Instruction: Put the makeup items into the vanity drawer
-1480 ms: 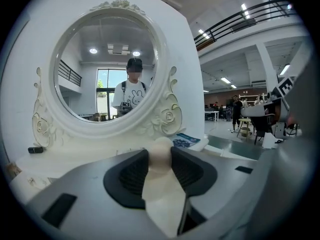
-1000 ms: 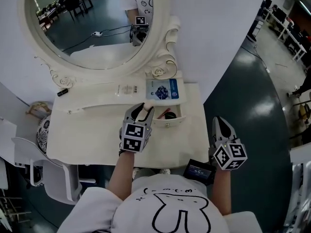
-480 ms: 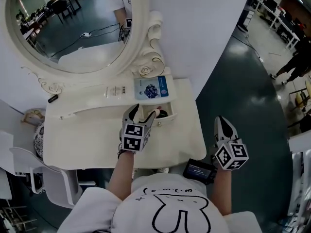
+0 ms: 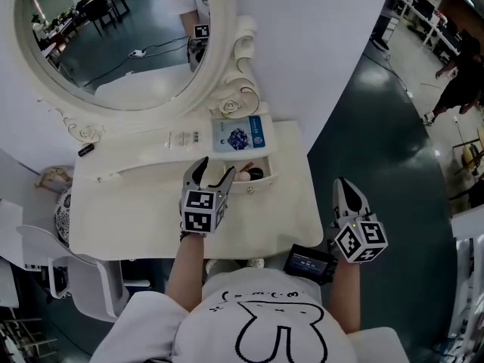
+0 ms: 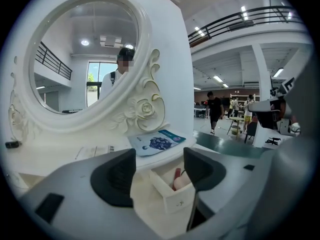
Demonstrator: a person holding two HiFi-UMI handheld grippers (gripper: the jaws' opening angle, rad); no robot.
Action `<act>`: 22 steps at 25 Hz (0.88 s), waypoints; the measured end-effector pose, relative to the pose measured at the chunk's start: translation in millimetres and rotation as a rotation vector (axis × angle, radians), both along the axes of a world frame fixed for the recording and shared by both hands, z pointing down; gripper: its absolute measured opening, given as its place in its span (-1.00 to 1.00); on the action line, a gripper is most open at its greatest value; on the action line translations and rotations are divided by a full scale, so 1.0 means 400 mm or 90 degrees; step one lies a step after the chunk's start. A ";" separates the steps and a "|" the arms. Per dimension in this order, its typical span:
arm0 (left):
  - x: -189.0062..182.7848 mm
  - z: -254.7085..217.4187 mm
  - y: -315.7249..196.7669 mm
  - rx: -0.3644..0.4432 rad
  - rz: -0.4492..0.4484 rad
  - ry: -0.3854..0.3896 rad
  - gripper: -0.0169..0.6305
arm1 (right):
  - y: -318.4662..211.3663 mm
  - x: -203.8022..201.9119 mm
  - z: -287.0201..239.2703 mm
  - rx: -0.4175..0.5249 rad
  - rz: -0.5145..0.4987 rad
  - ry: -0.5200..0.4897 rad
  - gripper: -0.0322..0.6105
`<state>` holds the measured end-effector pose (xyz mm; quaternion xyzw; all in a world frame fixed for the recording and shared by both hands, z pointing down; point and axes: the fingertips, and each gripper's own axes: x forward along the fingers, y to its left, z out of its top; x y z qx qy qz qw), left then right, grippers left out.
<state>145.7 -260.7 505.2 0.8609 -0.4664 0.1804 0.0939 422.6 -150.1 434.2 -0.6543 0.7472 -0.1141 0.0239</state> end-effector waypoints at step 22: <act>-0.241 -0.145 0.096 0.102 -0.018 0.038 -0.91 | 0.125 -0.203 -0.094 0.035 0.009 0.029 -0.87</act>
